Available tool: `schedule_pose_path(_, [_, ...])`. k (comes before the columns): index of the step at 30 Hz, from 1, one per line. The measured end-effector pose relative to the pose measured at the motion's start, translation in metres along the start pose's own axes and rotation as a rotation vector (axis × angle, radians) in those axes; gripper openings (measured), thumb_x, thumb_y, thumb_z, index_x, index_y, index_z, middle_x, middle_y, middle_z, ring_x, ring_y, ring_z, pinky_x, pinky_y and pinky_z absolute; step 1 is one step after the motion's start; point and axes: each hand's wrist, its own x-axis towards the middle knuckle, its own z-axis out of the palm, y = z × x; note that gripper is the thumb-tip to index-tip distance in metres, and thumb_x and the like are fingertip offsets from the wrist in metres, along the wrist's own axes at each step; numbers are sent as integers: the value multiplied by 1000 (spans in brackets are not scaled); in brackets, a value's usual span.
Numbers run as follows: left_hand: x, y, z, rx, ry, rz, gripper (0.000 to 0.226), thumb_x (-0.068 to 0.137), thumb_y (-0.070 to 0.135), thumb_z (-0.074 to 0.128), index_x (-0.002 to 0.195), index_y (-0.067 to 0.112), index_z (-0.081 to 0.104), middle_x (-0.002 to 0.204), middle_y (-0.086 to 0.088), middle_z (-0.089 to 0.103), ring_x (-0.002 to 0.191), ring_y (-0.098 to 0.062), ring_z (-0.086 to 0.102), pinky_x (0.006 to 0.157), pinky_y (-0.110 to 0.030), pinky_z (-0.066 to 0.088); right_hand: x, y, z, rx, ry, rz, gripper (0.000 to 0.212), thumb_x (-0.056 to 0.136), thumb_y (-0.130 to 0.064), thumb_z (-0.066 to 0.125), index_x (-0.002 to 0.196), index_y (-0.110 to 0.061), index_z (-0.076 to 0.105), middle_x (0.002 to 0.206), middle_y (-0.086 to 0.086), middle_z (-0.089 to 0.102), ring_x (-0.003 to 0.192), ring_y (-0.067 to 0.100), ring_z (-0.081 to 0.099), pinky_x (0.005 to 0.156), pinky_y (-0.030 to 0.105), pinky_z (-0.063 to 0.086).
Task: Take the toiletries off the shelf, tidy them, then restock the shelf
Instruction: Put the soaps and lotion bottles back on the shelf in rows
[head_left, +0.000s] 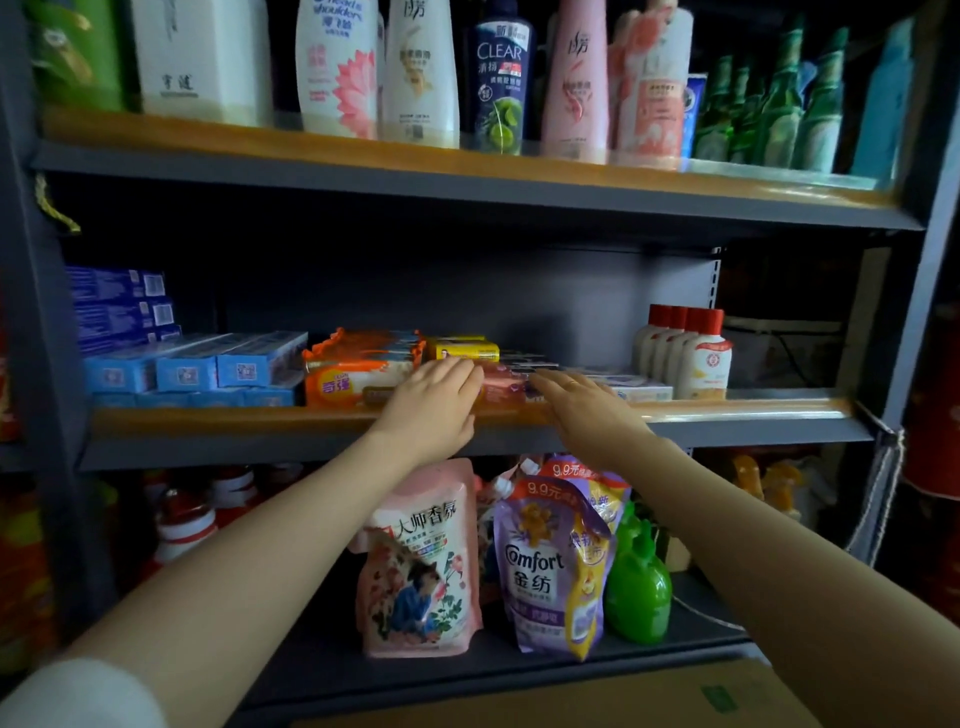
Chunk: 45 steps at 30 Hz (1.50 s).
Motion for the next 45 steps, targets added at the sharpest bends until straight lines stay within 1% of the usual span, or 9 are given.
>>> schedule_pose_path(3, [-5, -1, 3, 3, 3, 8, 56, 92, 27, 47, 142, 5, 32, 146, -11, 36, 135, -26, 29, 112, -37, 19, 5, -2, 7, 13, -20, -22, 67, 92, -12, 49, 148, -21, 14, 156, 1, 20, 139, 25, 26, 112, 39, 24])
schedule_pose_path(9, [-9, 2, 10, -38, 28, -66, 59, 95, 30, 39, 146, 5, 20, 151, -11, 28, 139, -24, 24, 113, -33, 16, 7, 3, 18, 60, 37, -39, 58, 98, -26, 38, 148, -25, 8, 153, 1, 27, 136, 25, 31, 111, 41, 24])
schedule_pose_path(12, [-8, 3, 12, -37, 27, -108, 55, 97, 29, 37, 145, 5, 23, 149, -11, 31, 137, -25, 28, 113, -35, 18, 18, 0, 17, 167, 30, -11, 50, 100, -29, 33, 146, -23, 16, 142, 6, 44, 125, 27, 45, 103, 40, 32])
schedule_pose_path(16, [1, -8, -5, -46, 166, -28, 37, 83, -1, 52, 119, 1, 61, 114, -16, 65, 106, -32, 60, 97, -42, 42, 41, -9, 10, 434, 76, 132, 40, 97, -29, 44, 136, -21, 40, 124, 9, 59, 107, 28, 56, 87, 37, 45])
schedule_pose_path(19, [4, -18, -7, 7, 230, 10, 23, 72, 1, 63, 94, 0, 71, 89, -15, 70, 86, -33, 65, 79, -43, 51, 48, -10, 7, 544, 118, 161, 40, 91, -29, 56, 129, -18, 51, 119, 7, 62, 104, 25, 58, 85, 35, 47])
schedule_pose_path(23, [18, -30, -6, -46, 32, -113, 28, 89, 33, 57, 110, 16, 64, 111, -1, 64, 110, -24, 49, 91, -35, 31, 52, -3, 6, 631, 105, 155, 34, 88, -30, 61, 120, -19, 58, 114, 5, 63, 98, 21, 58, 82, 30, 47])
schedule_pose_path(30, [43, -43, -15, -141, -186, -114, 21, 82, 40, 64, 90, 28, 49, 97, 8, 55, 91, -16, 49, 84, -33, 32, 70, -3, 4, 475, 87, 48, 24, 88, -25, 62, 111, -19, 63, 103, 6, 65, 75, 15, 57, 71, 27, 46])
schedule_pose_path(37, [30, -49, -2, -219, -85, -116, 8, 91, 31, 55, 94, 24, 59, 101, 8, 59, 99, -17, 54, 90, -33, 32, 67, -1, 14, 531, 156, -12, 21, 88, -20, 61, 108, -15, 66, 108, 2, 65, 83, 7, 51, 75, 19, 38])
schedule_pose_path(45, [4, -41, 4, -253, 112, -77, 33, 96, 28, 46, 125, 15, 56, 130, -3, 55, 128, -20, 42, 108, -35, 24, 73, -3, 19, 507, 104, 16, 34, 96, -34, 44, 125, -18, 53, 125, 6, 51, 104, 20, 51, 86, 28, 39])
